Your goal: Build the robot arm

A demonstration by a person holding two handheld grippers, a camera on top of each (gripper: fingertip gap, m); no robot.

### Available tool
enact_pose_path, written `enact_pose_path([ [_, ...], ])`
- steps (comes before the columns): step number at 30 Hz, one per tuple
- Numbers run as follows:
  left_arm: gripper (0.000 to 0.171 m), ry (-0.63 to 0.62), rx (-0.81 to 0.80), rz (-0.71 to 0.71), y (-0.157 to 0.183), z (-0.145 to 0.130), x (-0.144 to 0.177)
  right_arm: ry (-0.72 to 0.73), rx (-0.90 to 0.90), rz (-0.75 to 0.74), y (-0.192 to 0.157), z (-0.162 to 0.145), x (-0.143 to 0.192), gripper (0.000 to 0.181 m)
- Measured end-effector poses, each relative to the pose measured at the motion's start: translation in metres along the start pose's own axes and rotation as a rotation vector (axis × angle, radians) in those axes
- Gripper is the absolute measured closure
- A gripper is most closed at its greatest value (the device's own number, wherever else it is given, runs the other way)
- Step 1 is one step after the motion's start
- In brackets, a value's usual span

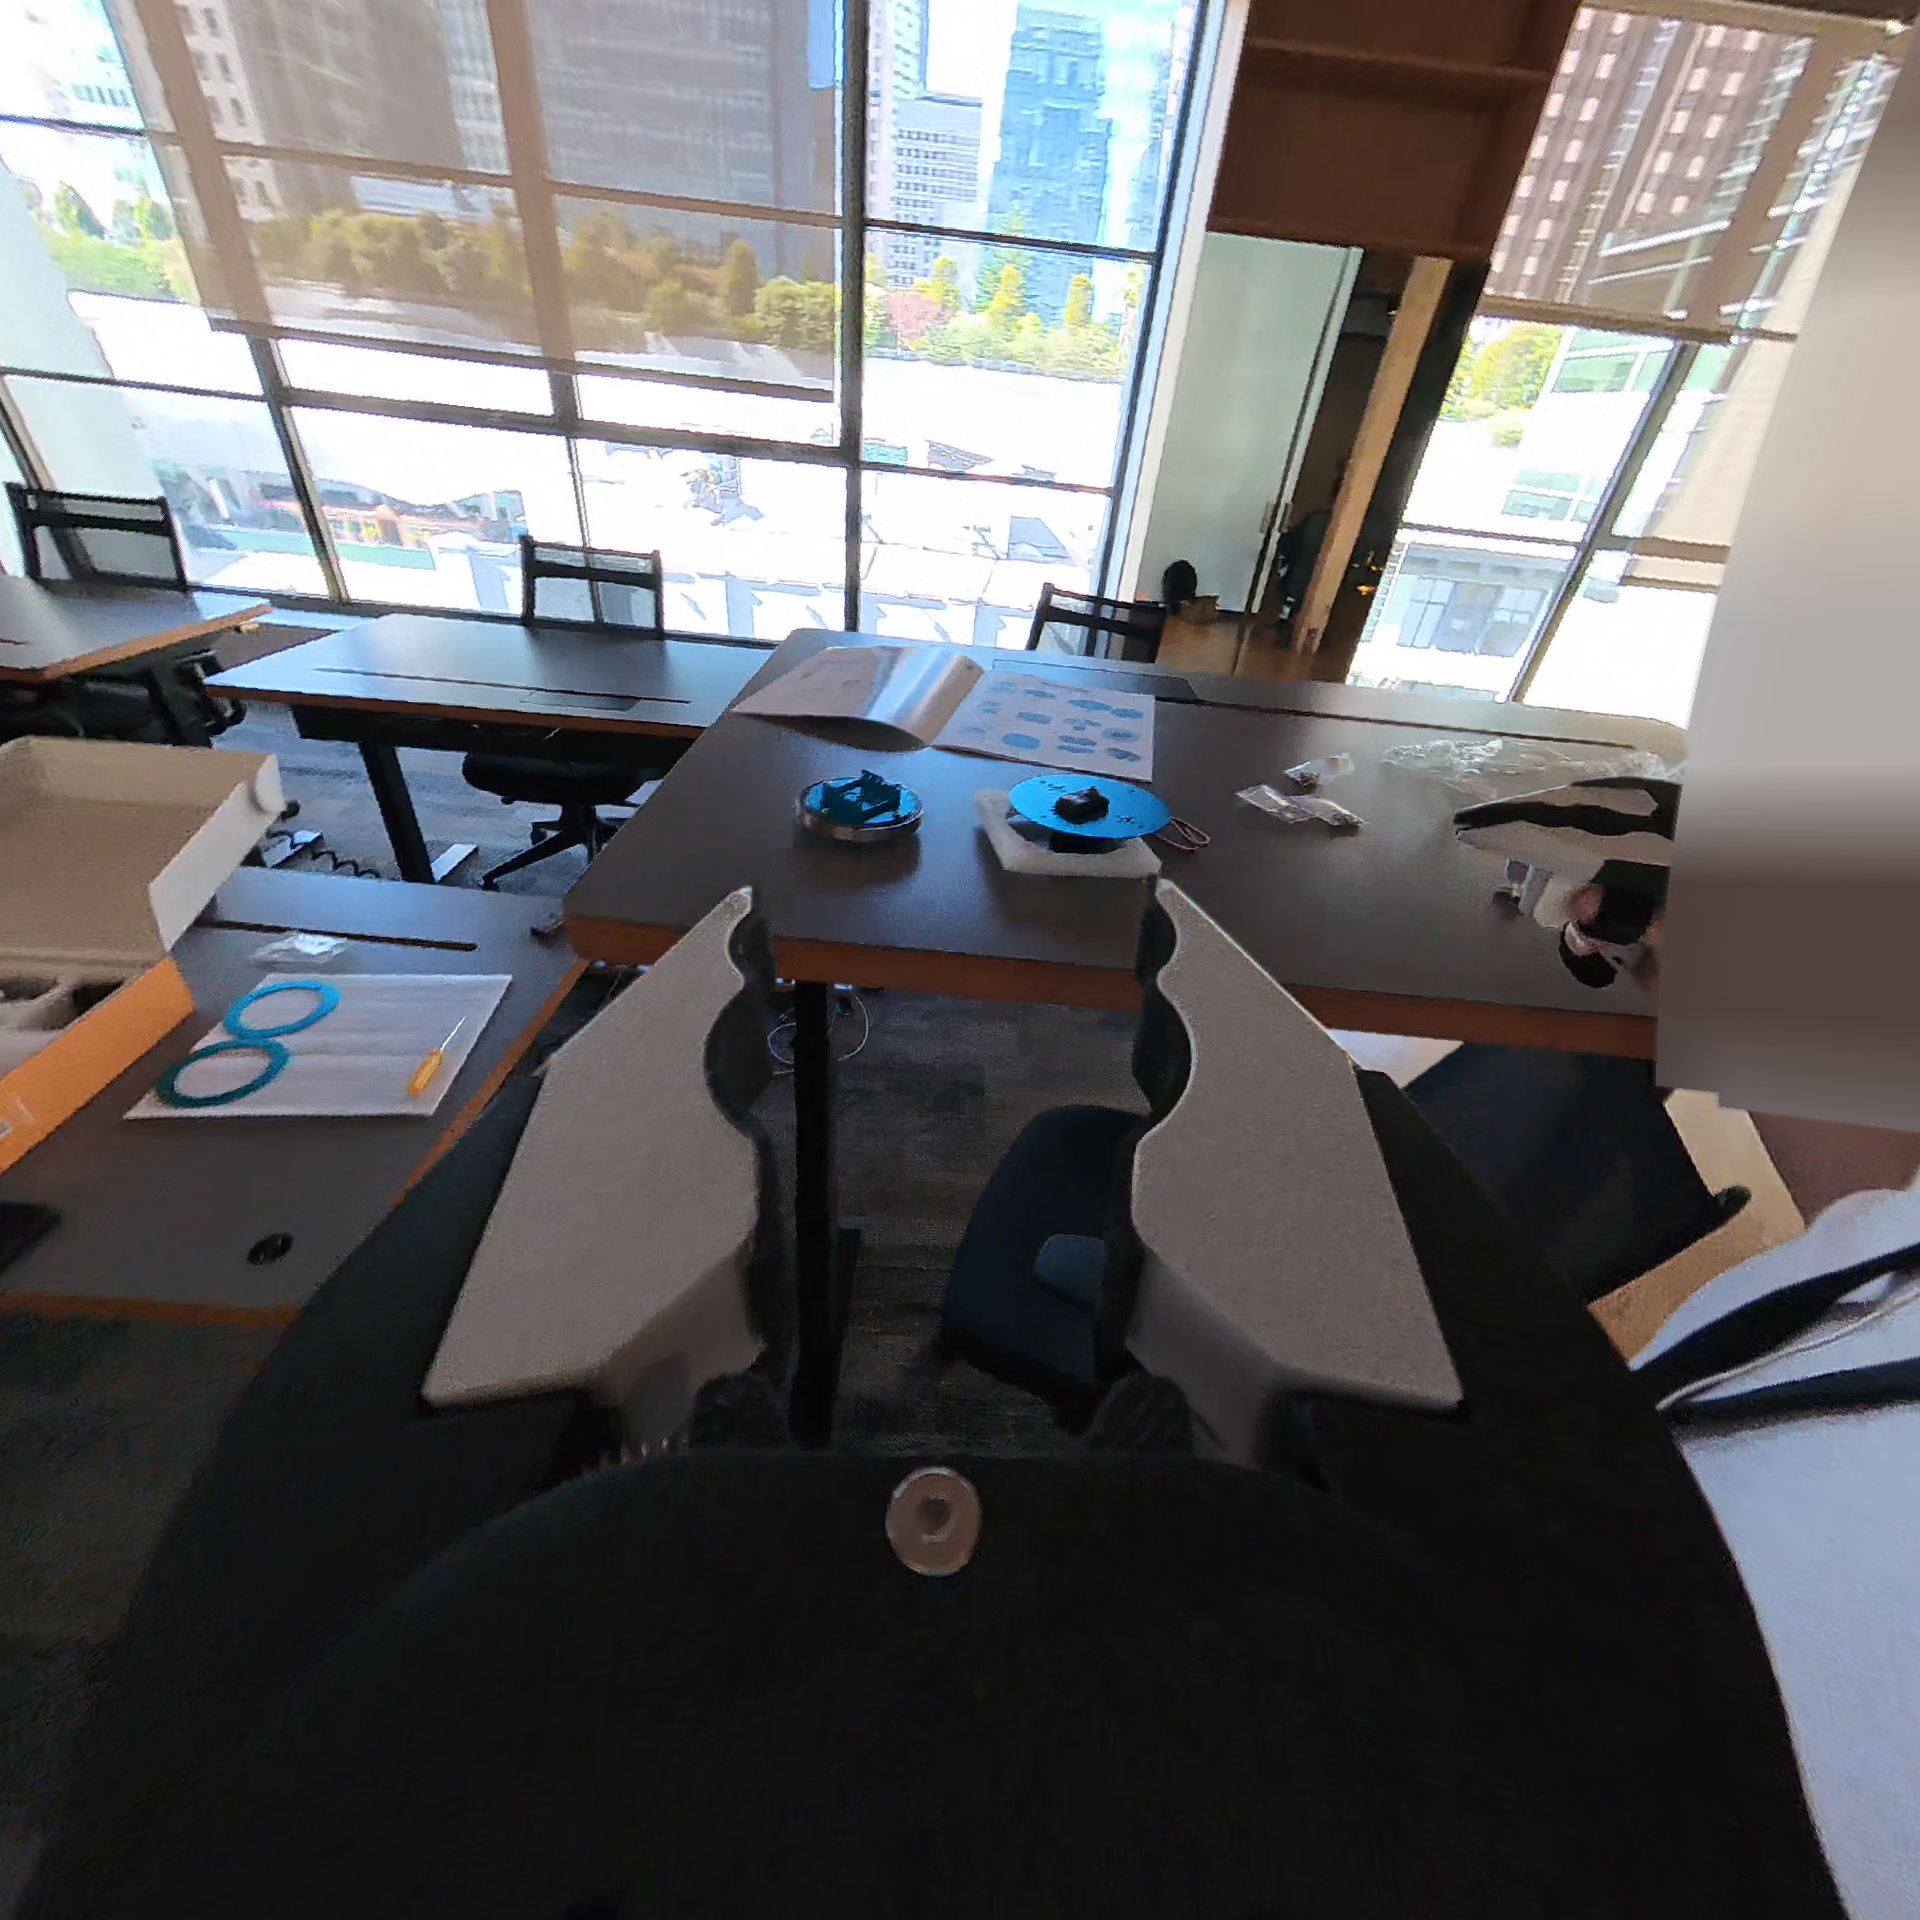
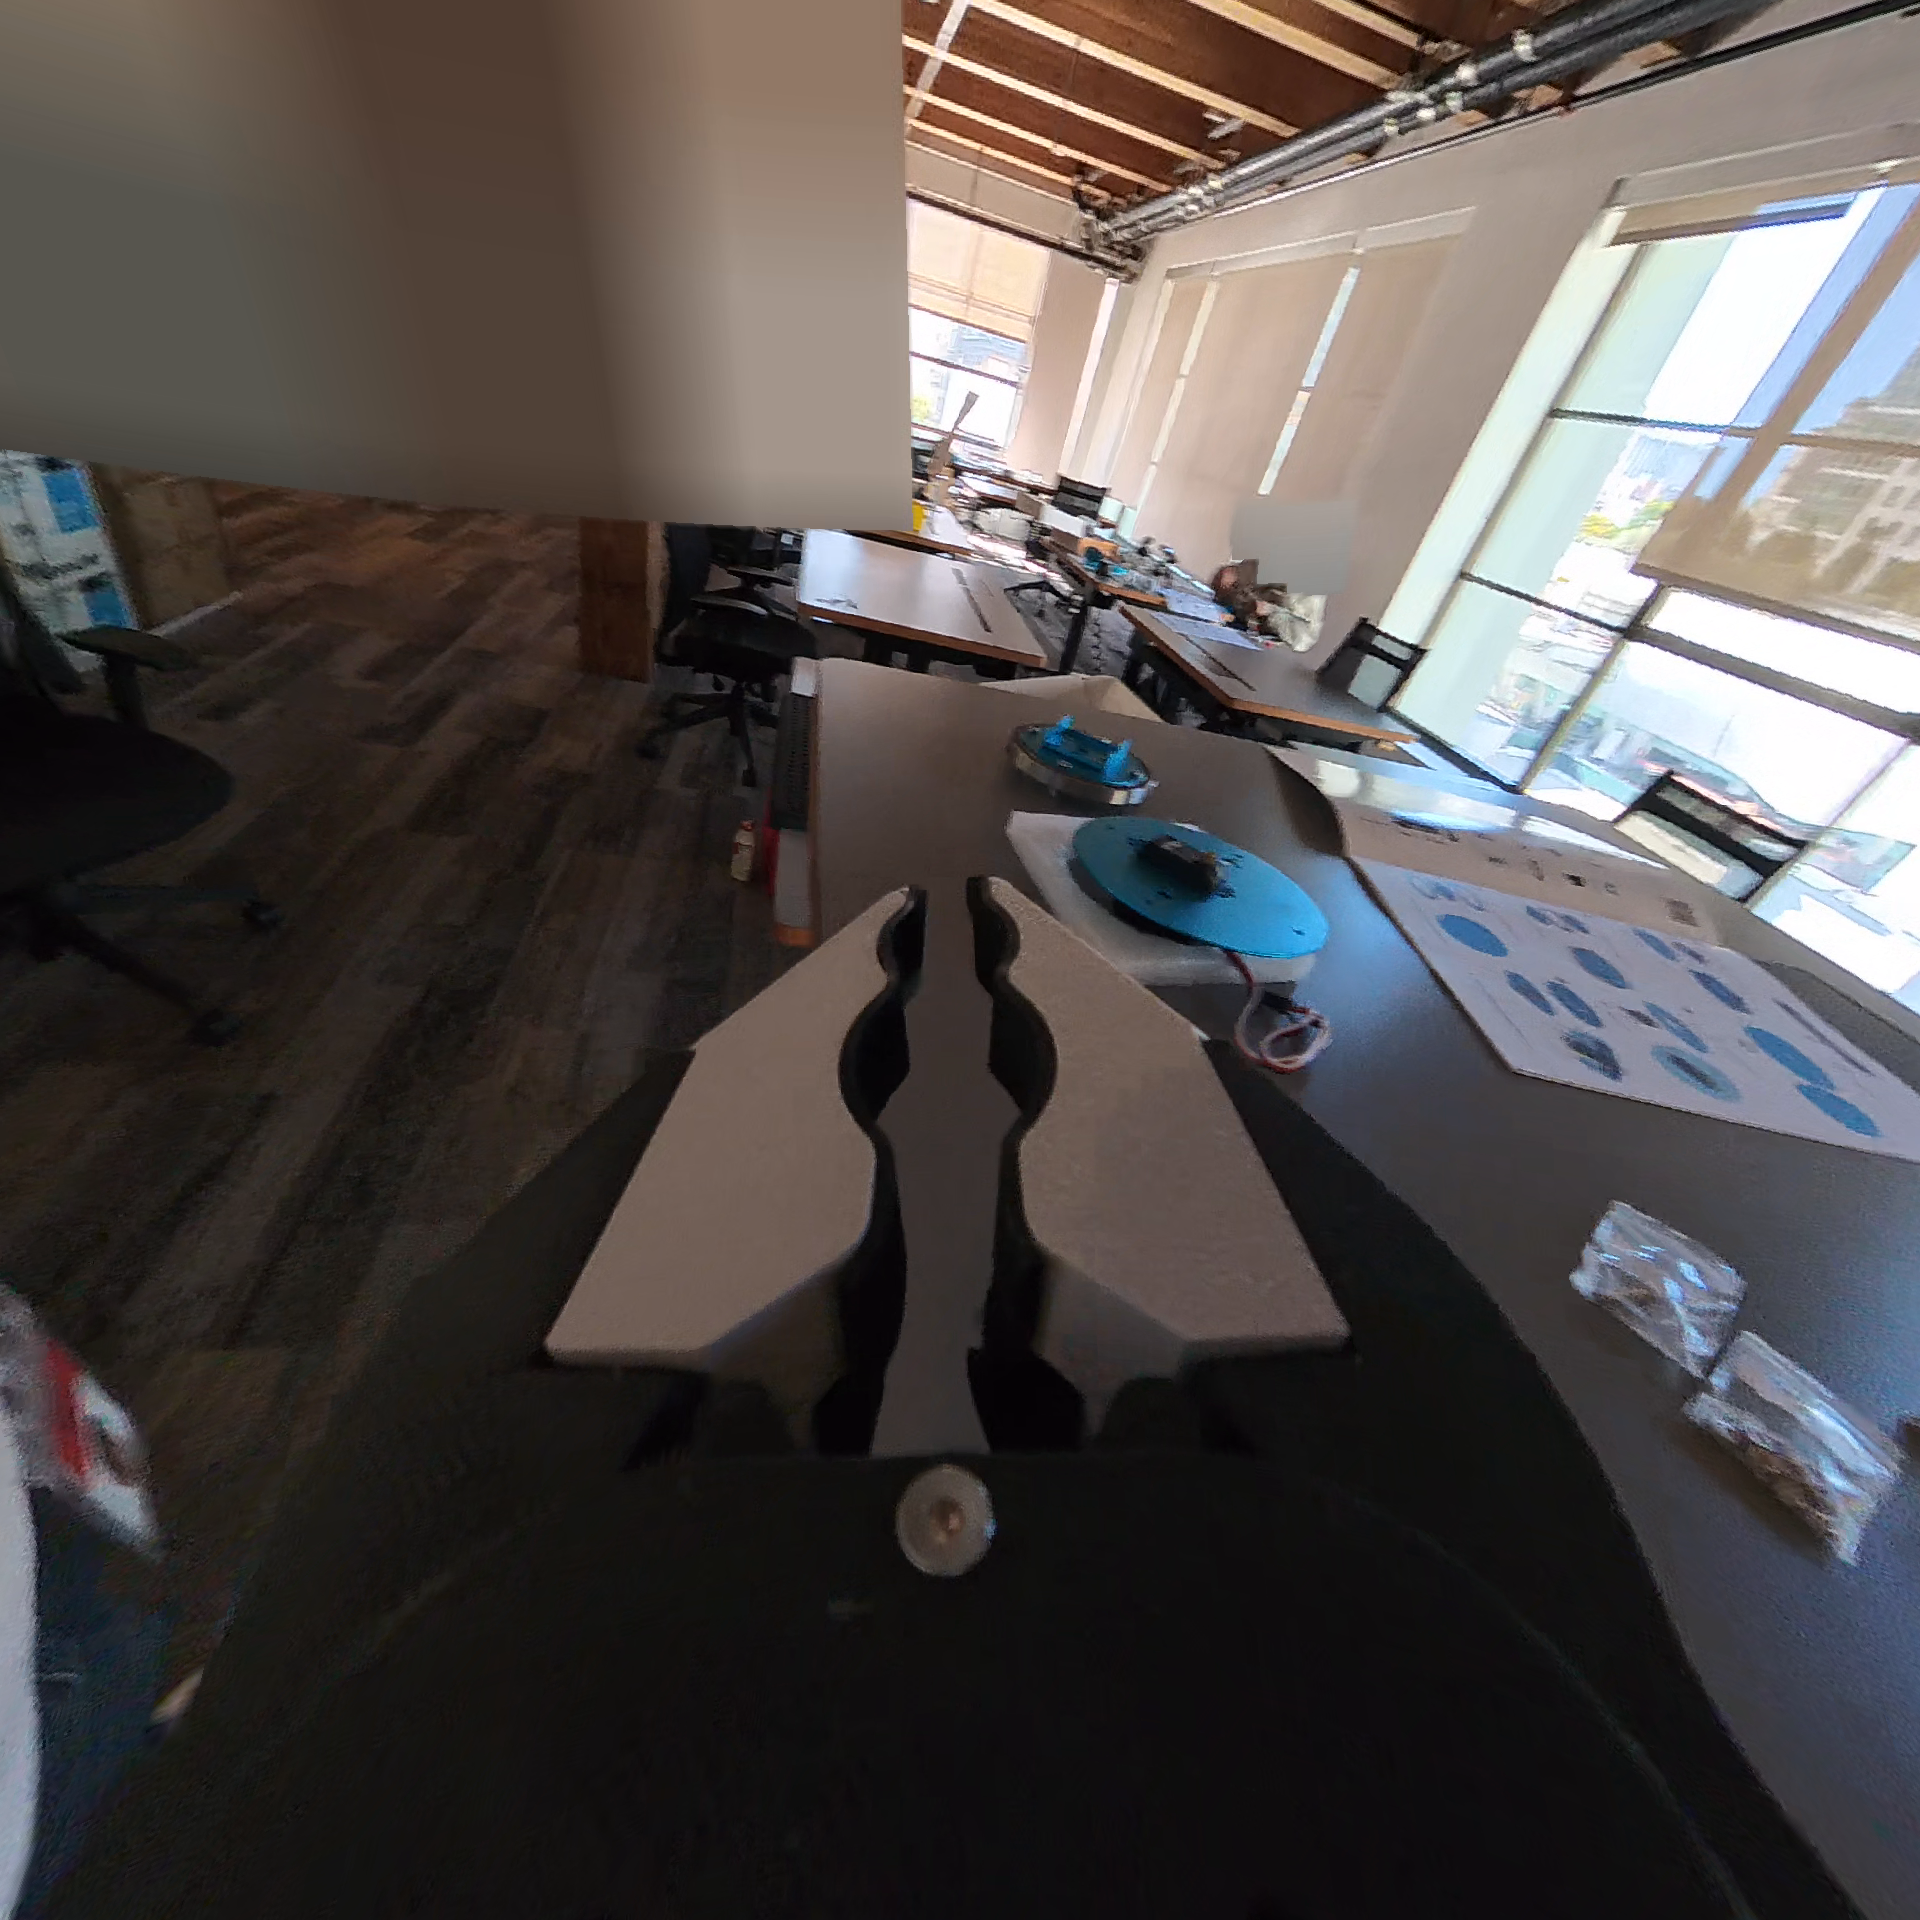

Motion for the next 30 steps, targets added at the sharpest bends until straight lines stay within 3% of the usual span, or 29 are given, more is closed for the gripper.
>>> enact_pose_path([
  [4, 0.105, 0.038, 0.016, 0.027, -0.031, 0.005, 0.044, -0.051, 0.077, -0.183, 0.025, -0.002, -0.013, 0.175],
  [8, 0.102, -0.045, -0.106, 0.087, -0.076, 0.003, 0.075, 0.009, 0.151, -0.460, 0.051, 0.016, -0.004, 0.168],
  [10, 0.100, -0.060, -0.100, 0.092, -0.105, 0.002, 0.074, 0.039, 0.183, -0.572, 0.061, 0.024, 0.002, 0.181],
  [13, 0.097, -0.031, -0.040, 0.032, -0.138, 0.011, 0.049, -0.053, 0.204, -0.646, 0.086, 0.028, 0.006, 0.181],
  [16, 0.104, 0.026, -0.148, 0.029, -0.166, 0.033, 0.012, -0.066, 0.250, -0.712, 0.118, 0.036, 0.013, 0.181],
  [22, 0.117, 0.269, -0.267, 0.104, -0.201, 0.119, -0.051, 0.029, 0.270, -0.878, 0.189, 0.037, 0.022, 0.181],
  [26, 0.117, 0.355, -0.300, 0.155, -0.219, 0.165, -0.074, -0.034, 0.315, -1.037, 0.210, 0.025, 0.047, 0.181],
  [30, 0.120, 0.415, -0.351, 0.178, -0.232, 0.184, -0.096, -0.033, 0.393, -1.155, 0.215, 0.030, 0.069, 0.181],
])
Point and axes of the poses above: each gripper's, where its closed fingertips meet, x back along the fingers, z out of its top, y = z × x across the jaws, the point moved 3 cm from there along x, back along the fingers, and after that the axes turned 13 degrees about -z, right-handed, at the moved point
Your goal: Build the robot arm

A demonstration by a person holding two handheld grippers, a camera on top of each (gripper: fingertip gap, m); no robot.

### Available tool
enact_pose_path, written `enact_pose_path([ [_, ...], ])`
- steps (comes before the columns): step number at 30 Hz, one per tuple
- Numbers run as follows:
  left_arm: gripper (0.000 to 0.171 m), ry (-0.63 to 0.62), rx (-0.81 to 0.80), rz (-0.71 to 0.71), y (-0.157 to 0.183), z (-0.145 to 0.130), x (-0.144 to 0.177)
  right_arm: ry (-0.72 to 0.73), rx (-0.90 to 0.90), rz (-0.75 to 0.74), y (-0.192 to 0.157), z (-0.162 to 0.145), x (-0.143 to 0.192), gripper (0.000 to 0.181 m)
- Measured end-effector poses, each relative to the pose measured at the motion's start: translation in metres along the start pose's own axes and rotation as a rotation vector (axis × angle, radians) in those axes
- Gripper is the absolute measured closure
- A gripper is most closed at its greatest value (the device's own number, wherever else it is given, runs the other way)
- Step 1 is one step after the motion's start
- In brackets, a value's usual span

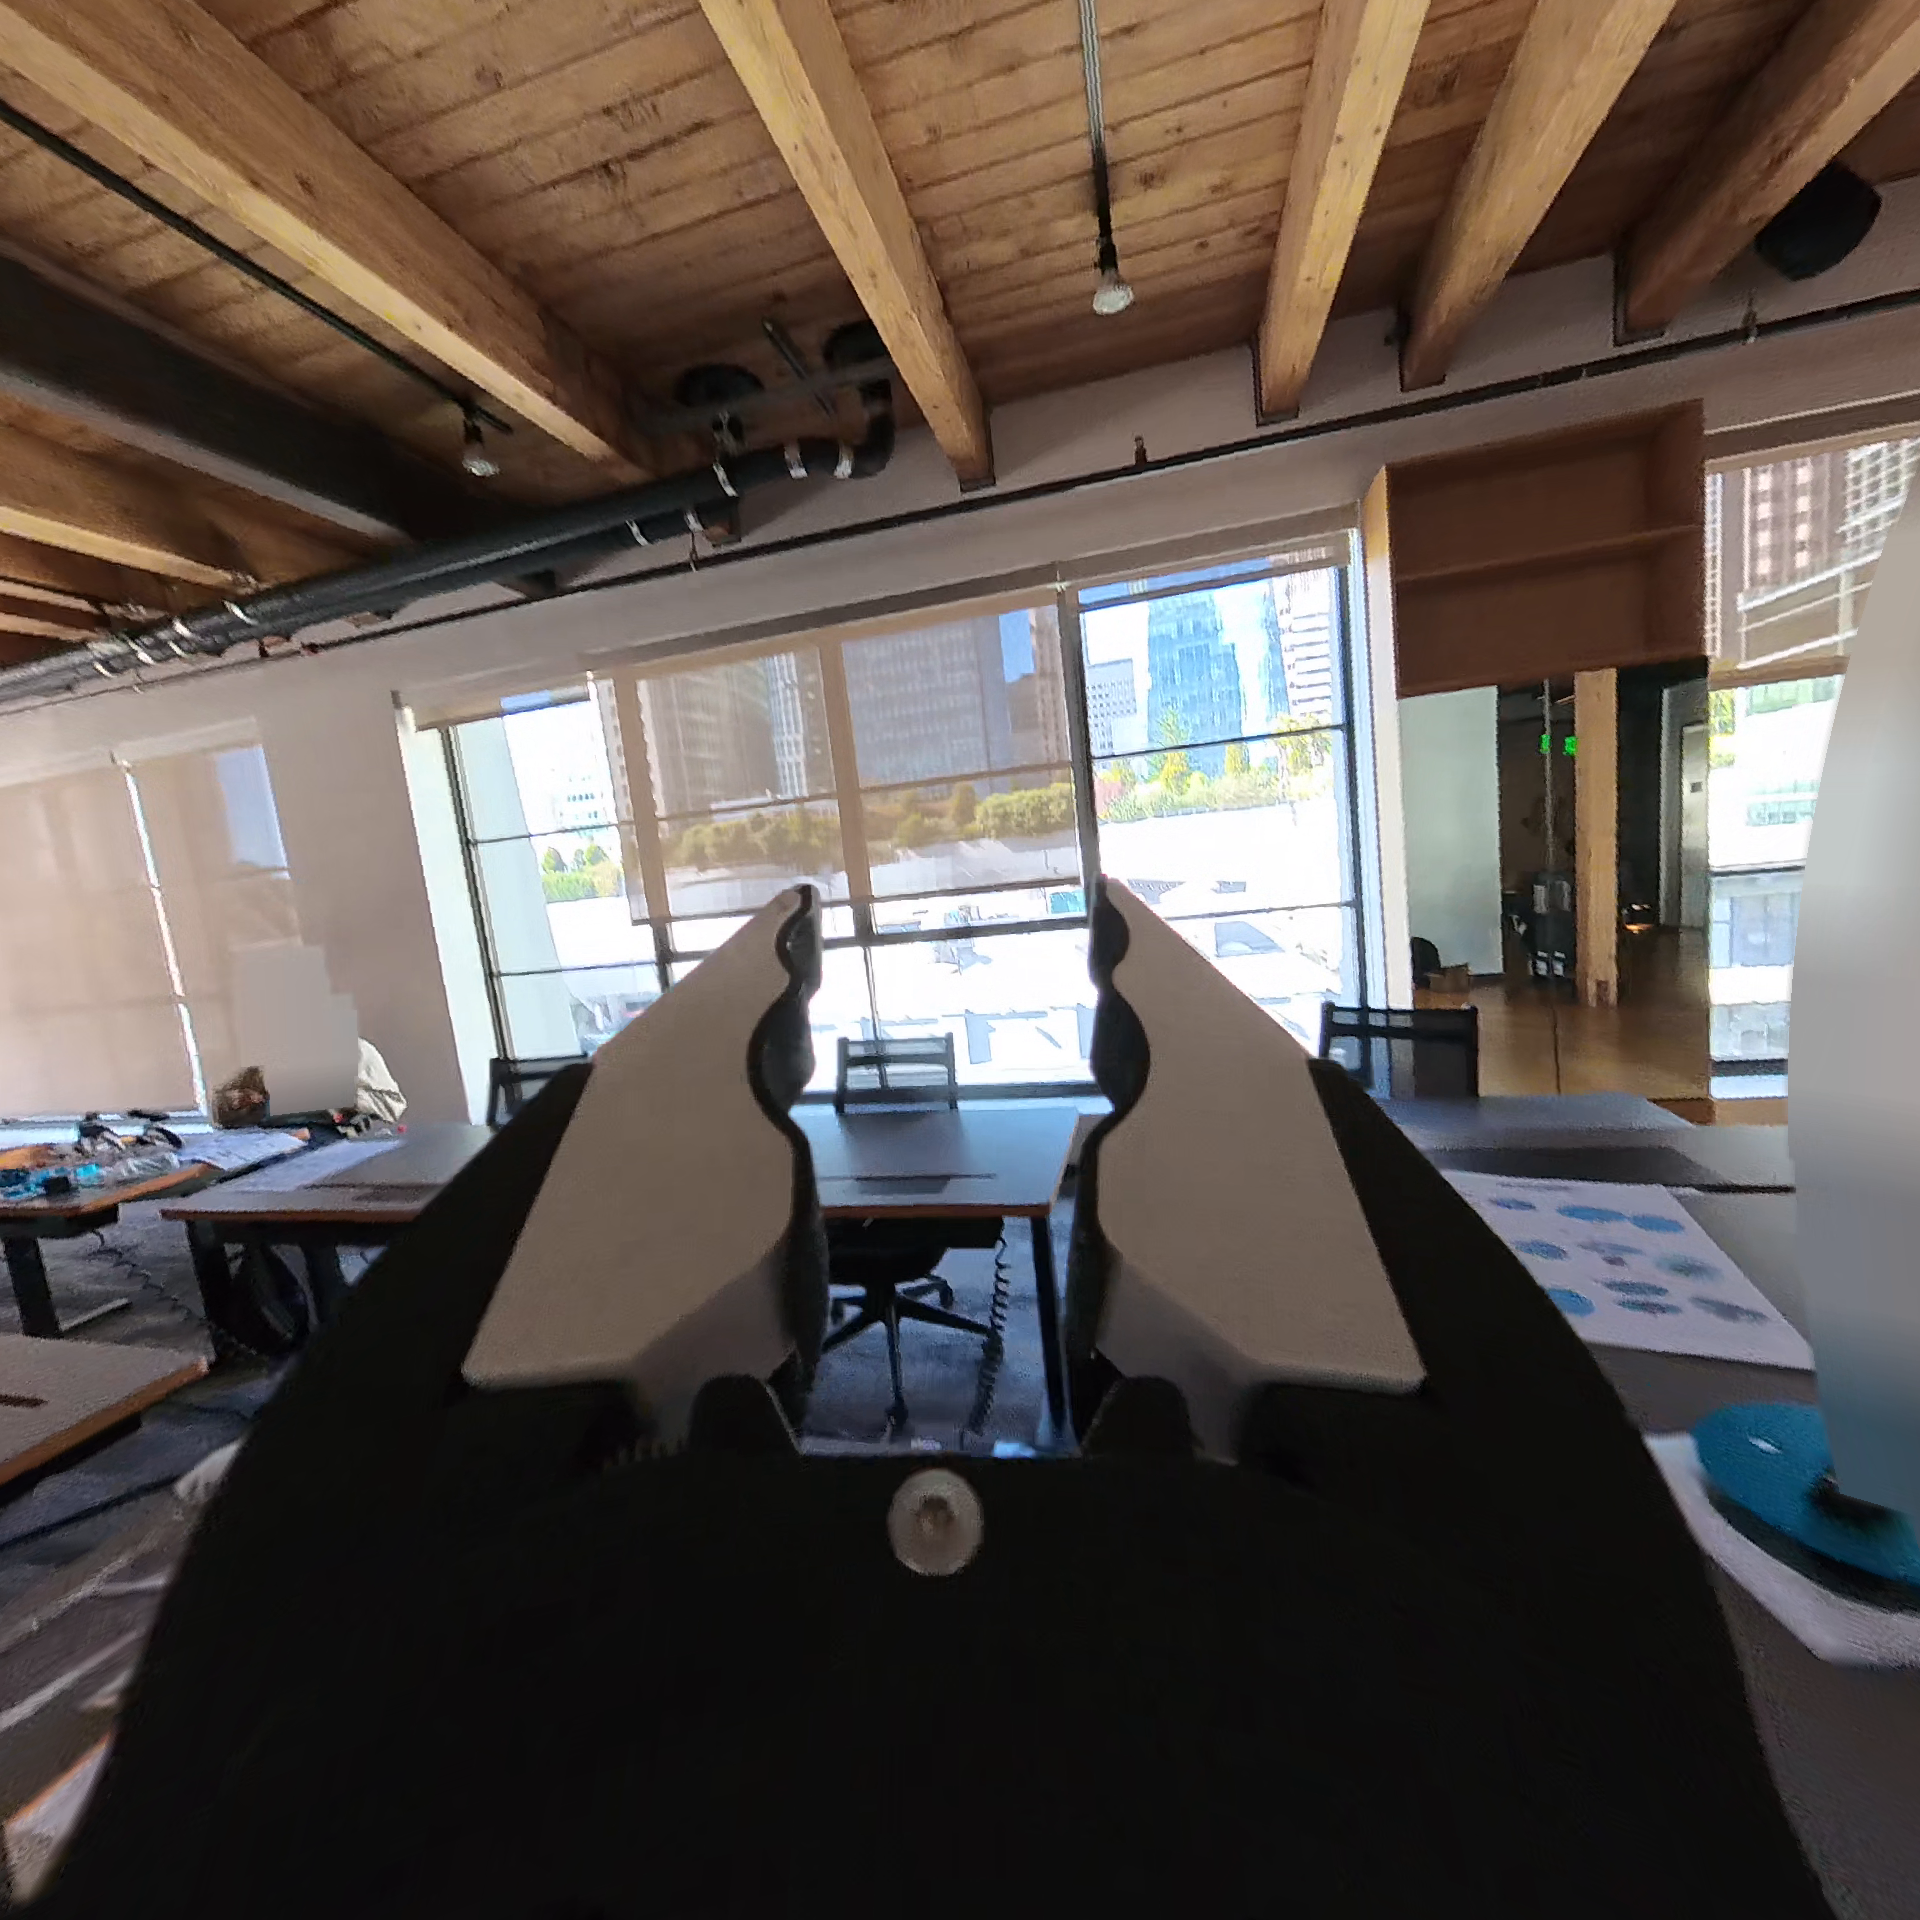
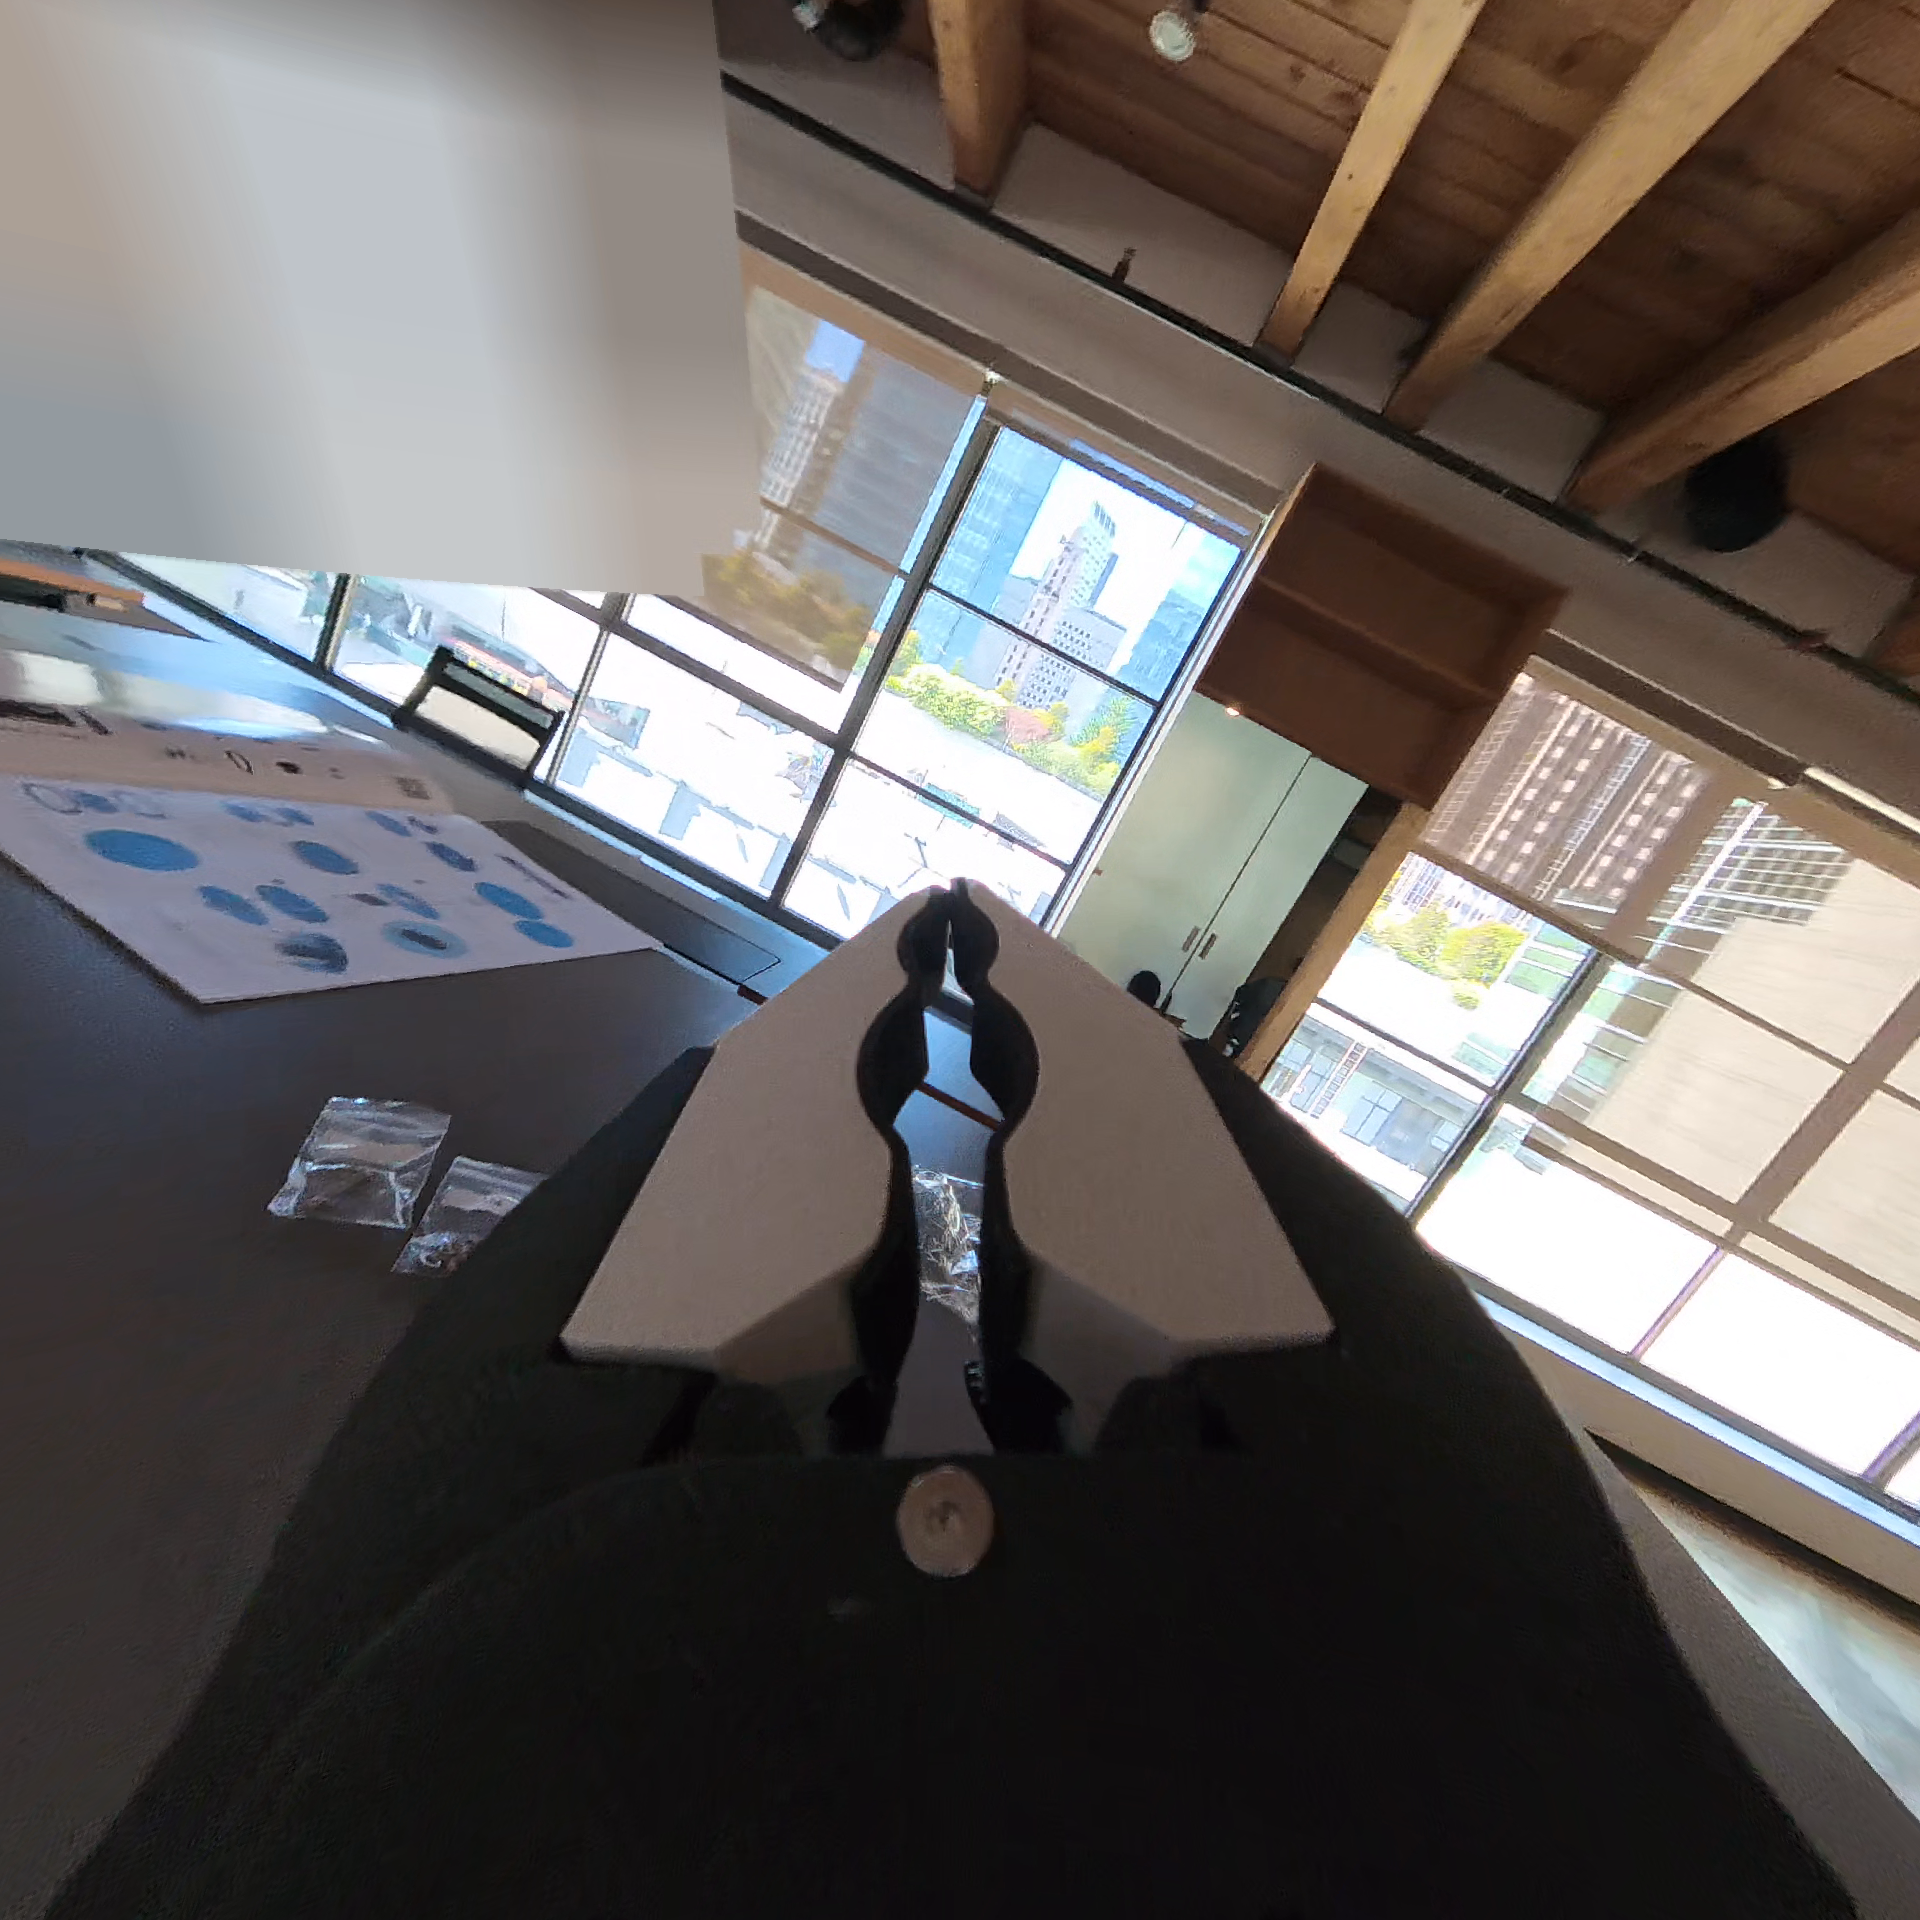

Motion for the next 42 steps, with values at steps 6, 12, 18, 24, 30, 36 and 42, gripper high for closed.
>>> enact_pose_path([
  [6, 0.119, 0.029, 0.053, -0.075, -0.026, -0.017, -0.032, -0.052, -0.012, -0.001, -0.004, -0.006, 0.003, 0.181],
  [12, 0.120, -0.043, 0.086, -0.158, -0.078, -0.056, -0.021, 0.014, -0.073, 0.026, -0.046, 0.040, 0.021, 0.181],
  [18, 0.123, -0.113, 0.109, -0.366, -0.129, -0.114, -0.009, -0.052, 0.017, 0.018, -0.127, 0.101, 0.087, 0.181],
  [24, 0.124, -0.135, 0.146, -0.461, -0.140, -0.113, -0.018, -0.115, 0.275, 0.005, -0.140, 0.145, 0.115, 0.181],
  [30, 0.127, -0.040, 0.082, -0.271, -0.114, -0.084, -0.021, 0.080, 0.175, 0.016, -0.095, 0.135, 0.070, 0.181],
  [36, 0.131, 0.022, 0.133, -0.299, -0.059, -0.076, -0.084, -0.034, 0.048, -0.016, -0.034, 0.055, -0.004, 0.181],
  [42, 0.134, 0.076, 0.302, -0.510, 0.006, -0.106, -0.164, -0.040, -0.093, -0.092, -0.014, 0.003, -0.031, 0.181],
])
Point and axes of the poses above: each gripper's, where its closed fingertips meet, x back along the fingers, z out of its top, y = z × x across the jaws, the point moved 3 cm from there along x, back along the fingers, and after that the axes turned 13 degrees about -z, right-handed, at the moved point
